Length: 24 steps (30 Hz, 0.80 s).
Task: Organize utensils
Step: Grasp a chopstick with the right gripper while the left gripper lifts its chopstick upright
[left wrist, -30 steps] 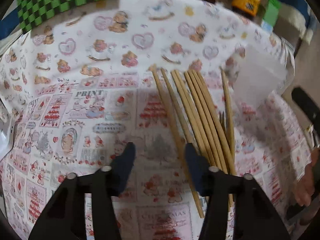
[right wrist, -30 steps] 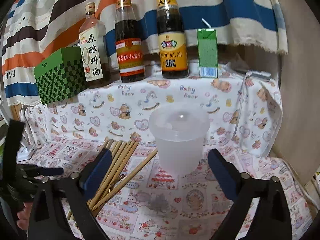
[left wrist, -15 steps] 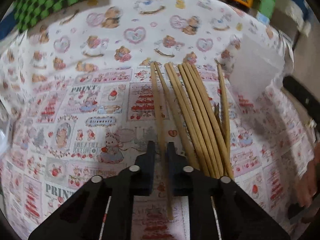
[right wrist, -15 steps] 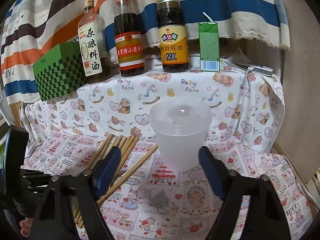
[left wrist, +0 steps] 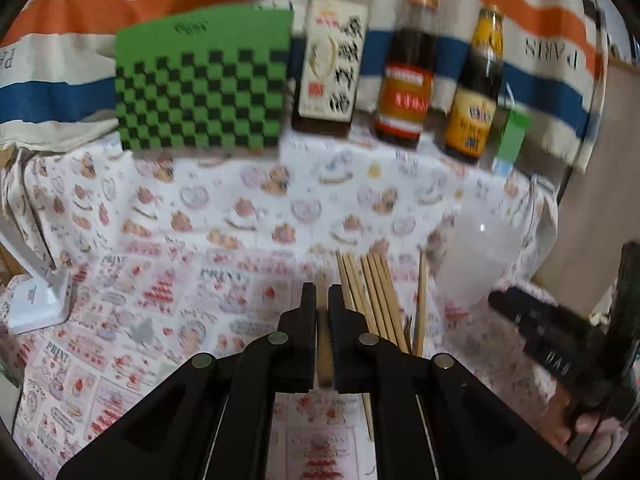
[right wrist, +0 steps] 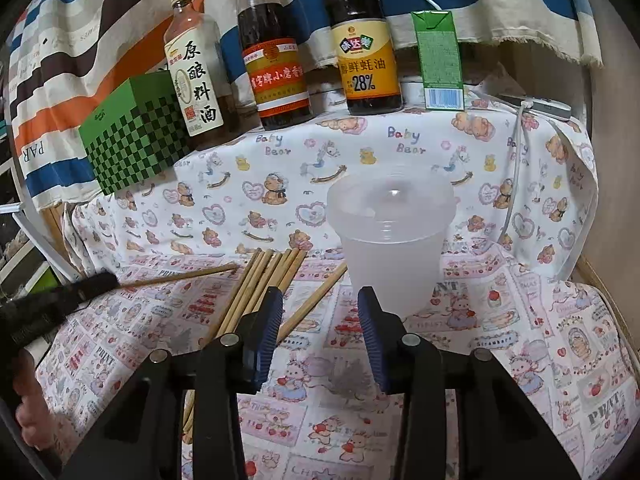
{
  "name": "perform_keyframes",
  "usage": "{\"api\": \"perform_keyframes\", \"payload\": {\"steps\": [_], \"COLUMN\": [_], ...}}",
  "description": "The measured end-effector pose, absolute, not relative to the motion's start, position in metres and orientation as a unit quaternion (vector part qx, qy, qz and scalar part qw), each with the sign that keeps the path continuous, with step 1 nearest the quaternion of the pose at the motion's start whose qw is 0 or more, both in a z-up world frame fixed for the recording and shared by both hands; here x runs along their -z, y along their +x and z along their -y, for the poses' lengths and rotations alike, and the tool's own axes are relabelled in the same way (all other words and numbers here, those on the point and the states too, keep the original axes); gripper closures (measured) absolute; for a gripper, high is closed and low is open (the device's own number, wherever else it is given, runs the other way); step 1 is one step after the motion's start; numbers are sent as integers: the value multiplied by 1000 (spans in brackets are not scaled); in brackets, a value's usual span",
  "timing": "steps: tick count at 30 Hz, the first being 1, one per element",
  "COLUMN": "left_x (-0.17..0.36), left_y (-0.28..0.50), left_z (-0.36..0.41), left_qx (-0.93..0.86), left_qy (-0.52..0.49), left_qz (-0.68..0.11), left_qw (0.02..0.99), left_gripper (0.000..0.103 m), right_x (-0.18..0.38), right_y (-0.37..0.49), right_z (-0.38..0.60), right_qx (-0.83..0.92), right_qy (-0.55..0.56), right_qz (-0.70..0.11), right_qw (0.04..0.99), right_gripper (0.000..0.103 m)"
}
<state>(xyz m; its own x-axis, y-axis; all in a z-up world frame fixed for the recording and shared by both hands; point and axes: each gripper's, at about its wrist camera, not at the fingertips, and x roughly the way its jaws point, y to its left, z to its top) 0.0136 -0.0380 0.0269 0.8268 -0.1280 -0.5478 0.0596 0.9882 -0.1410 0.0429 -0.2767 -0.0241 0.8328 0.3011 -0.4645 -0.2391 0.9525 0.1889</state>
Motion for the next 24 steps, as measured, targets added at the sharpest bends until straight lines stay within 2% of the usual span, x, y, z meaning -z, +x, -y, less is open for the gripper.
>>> {"api": "perform_keyframes", "payload": {"steps": [4, 11, 14, 15, 18, 24], "left_x": [-31, -40, -40, -38, -36, -43], "left_y": [16, 2, 4, 5, 5, -11], "left_z": [31, 26, 26, 25, 26, 14], "left_qx": [43, 31, 25, 25, 22, -19], "left_qy": [-64, -66, -61, -64, -61, -91], "left_qz": [-275, -220, -222, -225, -225, -168], "left_qw": [958, 973, 973, 972, 972, 981], "left_gripper": [98, 98, 98, 98, 98, 98], "right_x": [24, 48, 61, 64, 69, 66], "right_y": [37, 33, 36, 36, 38, 36], "right_z": [263, 220, 206, 205, 203, 210], "right_qx": [-170, -249, -261, -264, -257, -239], "right_qy": [49, 30, 17, 19, 14, 21], "right_qz": [-264, -341, -380, -386, -393, -379], "right_qw": [948, 906, 887, 884, 883, 894], "right_gripper": [67, 69, 70, 71, 88, 91]}}
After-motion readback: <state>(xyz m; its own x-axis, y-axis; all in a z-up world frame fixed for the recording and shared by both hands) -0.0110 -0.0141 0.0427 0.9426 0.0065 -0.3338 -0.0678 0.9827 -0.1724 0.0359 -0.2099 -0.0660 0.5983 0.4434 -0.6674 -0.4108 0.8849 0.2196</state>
